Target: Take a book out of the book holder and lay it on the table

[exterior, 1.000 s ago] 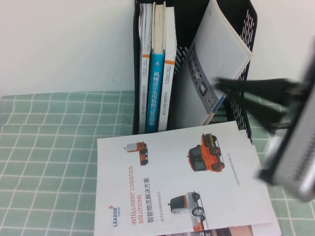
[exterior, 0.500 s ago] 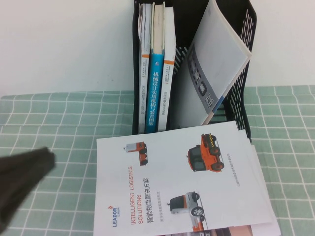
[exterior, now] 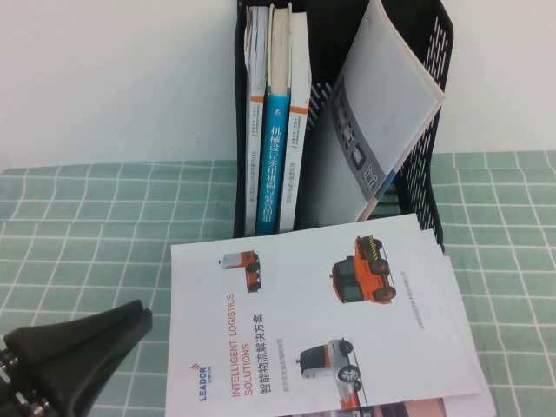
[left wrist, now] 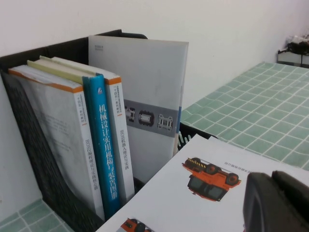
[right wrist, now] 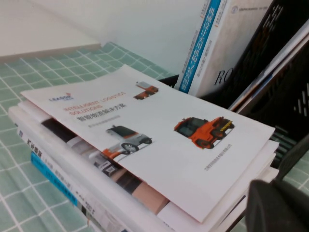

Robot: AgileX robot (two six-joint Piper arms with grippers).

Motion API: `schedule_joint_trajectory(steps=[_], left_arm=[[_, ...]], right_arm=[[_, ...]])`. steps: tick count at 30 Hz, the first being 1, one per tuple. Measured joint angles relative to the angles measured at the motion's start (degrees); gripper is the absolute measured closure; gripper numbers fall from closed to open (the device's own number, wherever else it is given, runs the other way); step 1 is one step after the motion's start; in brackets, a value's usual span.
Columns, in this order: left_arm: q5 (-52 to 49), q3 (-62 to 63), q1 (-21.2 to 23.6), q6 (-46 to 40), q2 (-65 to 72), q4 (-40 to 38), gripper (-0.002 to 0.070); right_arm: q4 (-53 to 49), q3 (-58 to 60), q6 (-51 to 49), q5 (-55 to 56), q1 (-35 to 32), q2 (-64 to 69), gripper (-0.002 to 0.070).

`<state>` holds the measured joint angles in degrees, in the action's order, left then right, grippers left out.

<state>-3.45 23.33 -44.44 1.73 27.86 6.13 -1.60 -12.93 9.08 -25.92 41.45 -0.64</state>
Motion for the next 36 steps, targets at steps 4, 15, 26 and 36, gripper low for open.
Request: schedule_joint_trajectory(steps=[4,15,26,36], left_arm=[[0.16,0.00,0.00,0.00,0.00,0.00,0.0678],[0.28,0.00,0.00,0.09,0.00,0.00,0.0678],[1.00,-6.92,15.70,1.12,-7.26,-1.20,0.0678],[0.02,-24.00,38.53,1.99,-27.00,-2.58,0.0678]], right_arm=[[0.00,0.09,-0.10,-0.81,0.00,-0.03,0.0676],[-0.05,0.22,-0.10,-1.60,0.00,-0.03,0.0676],[-0.05,0.26,-0.20,-1.85,0.00,-0.03,0.0678],[-0.05,0.26,-0.20,-1.94,0.00,-0.03,0.0678]])
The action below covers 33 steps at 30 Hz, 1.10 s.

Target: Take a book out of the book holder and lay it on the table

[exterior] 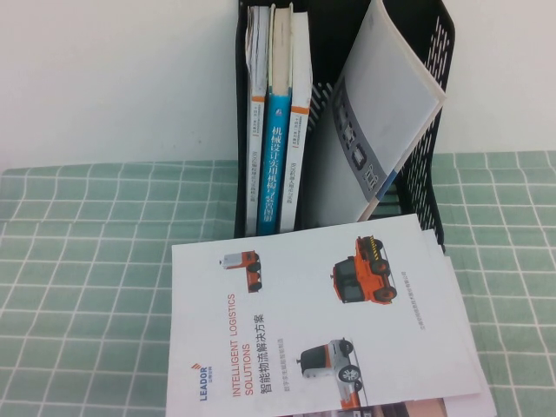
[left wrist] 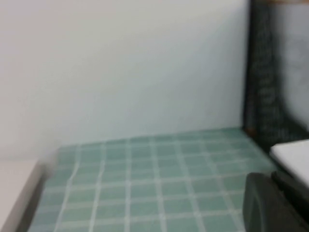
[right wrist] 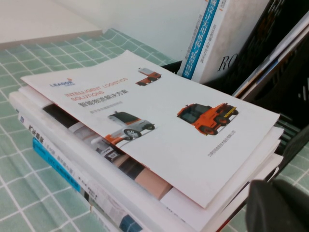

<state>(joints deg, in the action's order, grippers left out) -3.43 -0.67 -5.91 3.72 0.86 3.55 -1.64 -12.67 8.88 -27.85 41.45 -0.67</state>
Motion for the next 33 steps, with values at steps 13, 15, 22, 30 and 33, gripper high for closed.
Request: schedule_joint_trajectory(steps=[13,15,22,30,33], left_arm=[[-17.00,-0.59,1.05,0.81,-1.58,-2.08,0.0678],[-17.00,-0.59,0.49,0.81,-1.58,-2.08,0.0678],[-17.13,-0.59,0.49,0.81,-1.58,-2.08,0.0678],[-17.13,-0.59,0.49,1.04,-1.58,-2.08,0.0678],[-17.13,-0.59,0.49,1.04,-1.58,-2.08,0.0678]], right_arm=[[0.00,0.09,0.00,-0.24,0.00,0.00,0.0678],[0.00,0.09,0.00,-0.24,0.00,0.00,0.0678],[0.00,0.09,0.00,-0.34,0.00,0.00,0.0678],[0.00,0.09,0.00,-0.45,0.00,0.00,0.0678],[0.00,0.09,0.00,-0.45,0.00,0.00,0.0678]])
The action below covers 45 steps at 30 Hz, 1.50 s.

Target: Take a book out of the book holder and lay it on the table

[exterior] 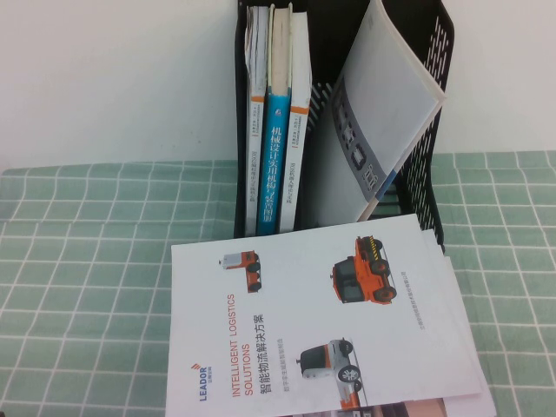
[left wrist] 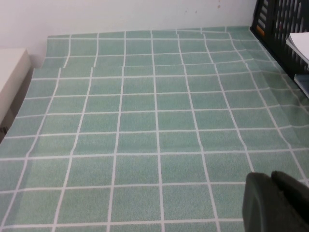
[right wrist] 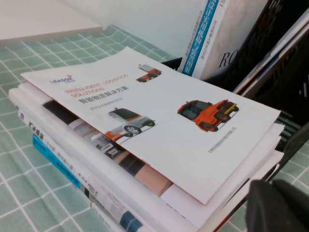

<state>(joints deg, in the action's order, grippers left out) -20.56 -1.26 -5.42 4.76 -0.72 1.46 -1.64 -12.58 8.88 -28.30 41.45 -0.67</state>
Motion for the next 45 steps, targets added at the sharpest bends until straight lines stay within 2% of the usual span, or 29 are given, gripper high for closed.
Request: schedule_joint_trajectory(steps=[14,17,21,30,33,41,45], left_arm=[[0.00,0.10,0.00,0.00,0.00,0.00,0.0678],[0.00,0.10,0.00,-0.12,0.00,-0.11,0.0678],[0.00,0.10,0.00,-0.02,0.00,-0.11,0.0678],[0.00,0.10,0.00,-0.02,0.00,-0.22,0.0678],[0.00,0.10,0.00,-0.02,0.00,-0.22,0.0678],[0.00,0.10,0.00,-0.02,0.00,-0.22,0.0678],[0.00,0.10,0.00,0.19,0.00,-0.22,0.0678]], right_arm=[[-0.24,0.00,0.00,0.00,0.00,0.00,0.0678],[-4.84,0.34,0.00,0.88,-0.56,0.00,0.0678],[-7.41,2.71,-0.67,4.31,-6.75,0.00,0.0678],[-5.81,11.98,-5.70,19.89,-33.50,0.00,0.0678],[-5.55,13.96,-5.97,20.31,-39.45,0.00,0.0678],[-2.81,14.18,-5.97,7.60,-41.61,0.00,0.0678],[-2.53,14.18,-5.44,7.28,-41.61,0.00,0.0678]])
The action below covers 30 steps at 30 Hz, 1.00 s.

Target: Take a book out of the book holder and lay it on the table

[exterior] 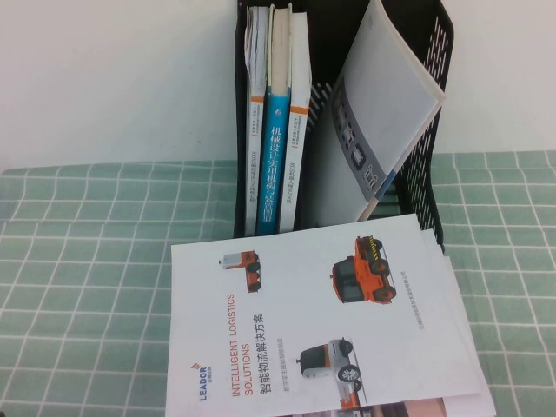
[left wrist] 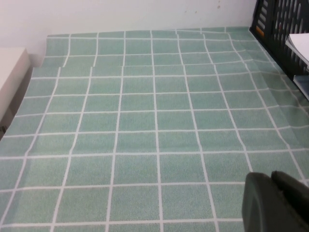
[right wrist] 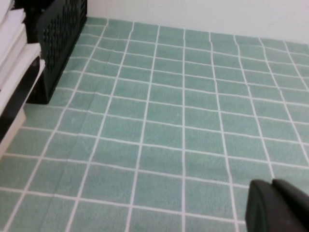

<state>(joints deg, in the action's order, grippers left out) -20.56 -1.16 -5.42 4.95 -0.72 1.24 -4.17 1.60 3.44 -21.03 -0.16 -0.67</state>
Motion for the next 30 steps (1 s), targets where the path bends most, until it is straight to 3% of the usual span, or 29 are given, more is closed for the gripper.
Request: schedule_joint_trajectory(steps=[9,30], left_arm=[[0.00,0.00,0.00,0.00,0.00,0.00,0.0678],[0.00,0.00,0.00,-0.12,0.00,0.00,0.0678]], right_arm=[[0.00,0.00,9.08,0.10,0.00,0.00,0.0678],[2.04,0.00,9.79,0.20,0.00,0.00,0.0678]])
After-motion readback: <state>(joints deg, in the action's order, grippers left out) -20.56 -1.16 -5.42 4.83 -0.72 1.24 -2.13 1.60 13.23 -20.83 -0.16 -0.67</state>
